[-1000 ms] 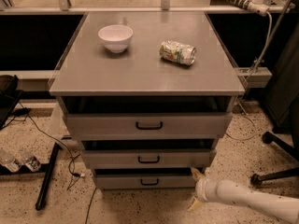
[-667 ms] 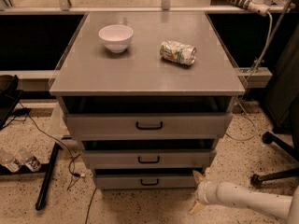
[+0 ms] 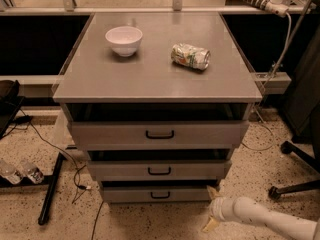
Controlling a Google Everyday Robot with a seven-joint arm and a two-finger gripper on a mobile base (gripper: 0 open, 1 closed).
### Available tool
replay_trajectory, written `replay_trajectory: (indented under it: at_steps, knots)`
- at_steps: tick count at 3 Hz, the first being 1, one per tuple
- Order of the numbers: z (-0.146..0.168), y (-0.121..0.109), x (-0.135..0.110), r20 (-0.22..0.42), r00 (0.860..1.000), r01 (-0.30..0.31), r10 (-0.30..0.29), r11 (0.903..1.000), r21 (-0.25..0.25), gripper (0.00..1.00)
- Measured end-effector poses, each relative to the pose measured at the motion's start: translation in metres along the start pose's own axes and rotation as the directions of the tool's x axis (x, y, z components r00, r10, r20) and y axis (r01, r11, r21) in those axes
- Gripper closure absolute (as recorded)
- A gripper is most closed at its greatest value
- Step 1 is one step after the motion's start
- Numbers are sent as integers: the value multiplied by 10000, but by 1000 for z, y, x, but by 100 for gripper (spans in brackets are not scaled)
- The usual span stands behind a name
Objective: Open bottom drawer
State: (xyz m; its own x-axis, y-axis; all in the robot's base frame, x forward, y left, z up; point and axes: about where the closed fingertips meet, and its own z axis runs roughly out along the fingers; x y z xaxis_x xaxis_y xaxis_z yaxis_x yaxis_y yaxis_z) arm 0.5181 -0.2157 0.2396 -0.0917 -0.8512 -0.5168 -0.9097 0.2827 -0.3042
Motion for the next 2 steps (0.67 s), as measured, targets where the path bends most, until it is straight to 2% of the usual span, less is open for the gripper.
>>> replay_trajectory:
  at_steps: [2]
  knots:
    - [25,-19,-12,935,9953,218,-233,9996,174,0]
